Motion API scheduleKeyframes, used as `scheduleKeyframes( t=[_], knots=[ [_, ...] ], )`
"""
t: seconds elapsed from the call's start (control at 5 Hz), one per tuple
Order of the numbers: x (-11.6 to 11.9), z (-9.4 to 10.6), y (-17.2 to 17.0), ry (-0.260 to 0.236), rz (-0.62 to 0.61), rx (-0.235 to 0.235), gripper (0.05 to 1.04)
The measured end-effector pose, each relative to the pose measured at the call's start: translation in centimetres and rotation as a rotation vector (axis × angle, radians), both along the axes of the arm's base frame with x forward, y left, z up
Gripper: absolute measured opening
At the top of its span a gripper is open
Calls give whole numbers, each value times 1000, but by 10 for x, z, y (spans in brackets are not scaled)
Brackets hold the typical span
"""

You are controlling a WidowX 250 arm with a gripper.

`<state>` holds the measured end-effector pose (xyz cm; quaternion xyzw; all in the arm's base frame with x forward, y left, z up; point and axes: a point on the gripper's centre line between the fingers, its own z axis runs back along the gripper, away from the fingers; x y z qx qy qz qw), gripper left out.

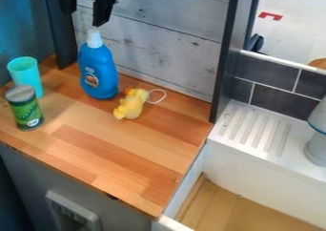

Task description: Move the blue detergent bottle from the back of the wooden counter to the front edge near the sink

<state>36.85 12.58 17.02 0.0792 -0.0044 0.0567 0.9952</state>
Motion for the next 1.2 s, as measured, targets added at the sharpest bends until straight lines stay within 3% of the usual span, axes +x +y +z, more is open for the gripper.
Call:
scheduleKeyframes(
  t=[0.2,0.4,0.6,1.0,1.2],
  knots=[
    [0,-17,0,45,0,-14,1011],
    [8,-27,-3,23,-70,-71,1011],
    [11,-40,9,35,-83,-104,1011],
    [21,-46,19,65,-73,-78,1011],
    [23,-51,22,78,-67,-83,948]
  ],
)
